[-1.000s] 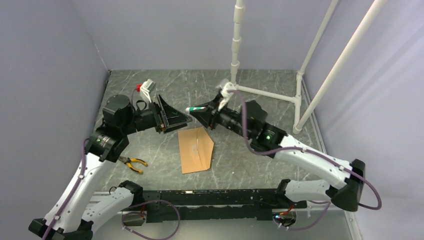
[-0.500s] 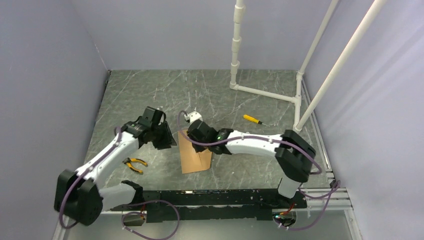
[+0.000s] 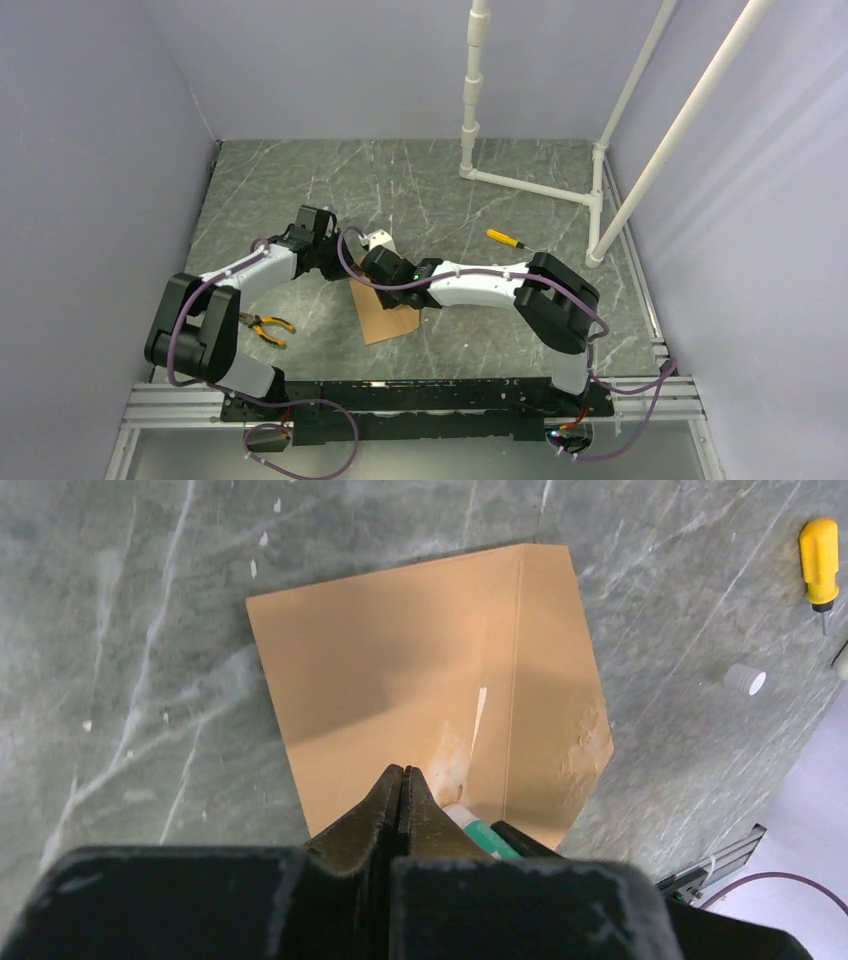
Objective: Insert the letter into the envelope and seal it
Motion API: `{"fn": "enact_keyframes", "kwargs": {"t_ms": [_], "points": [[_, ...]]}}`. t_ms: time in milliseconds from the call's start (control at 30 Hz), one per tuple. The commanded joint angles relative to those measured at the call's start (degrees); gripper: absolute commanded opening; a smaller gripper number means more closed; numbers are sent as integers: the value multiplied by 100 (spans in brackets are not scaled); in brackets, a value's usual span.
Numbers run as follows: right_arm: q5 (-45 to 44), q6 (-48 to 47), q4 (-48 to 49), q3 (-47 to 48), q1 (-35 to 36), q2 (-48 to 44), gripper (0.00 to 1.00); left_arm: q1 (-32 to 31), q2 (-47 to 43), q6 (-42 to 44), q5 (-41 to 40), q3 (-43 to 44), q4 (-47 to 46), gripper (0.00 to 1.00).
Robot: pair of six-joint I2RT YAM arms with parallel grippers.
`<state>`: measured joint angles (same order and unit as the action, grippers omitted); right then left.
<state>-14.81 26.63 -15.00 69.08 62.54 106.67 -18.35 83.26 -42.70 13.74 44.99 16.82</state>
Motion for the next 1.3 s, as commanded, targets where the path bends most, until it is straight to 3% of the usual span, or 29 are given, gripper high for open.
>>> {"fn": "enact_keyframes", "kwargs": {"t_ms": [0,167,500,733,1267], "points": [[-192,186,-183,295,-12,202,0,103,320,-70,454,-233,-923,2],[-357,173,-193,215,-9,283,0,103,619,-244,-17,-557,-972,2],[-842,-655,1061,-115,21,591,0,127,1374,-158,-357,-562,-549,2],[-1108,-592,891,112,-40,776,0,181,1438,-125,-384,-527,-451,2],[358,-430,-10,-251,361,-35,0,270,1616,-138,-312,-460,-460,3]]}}
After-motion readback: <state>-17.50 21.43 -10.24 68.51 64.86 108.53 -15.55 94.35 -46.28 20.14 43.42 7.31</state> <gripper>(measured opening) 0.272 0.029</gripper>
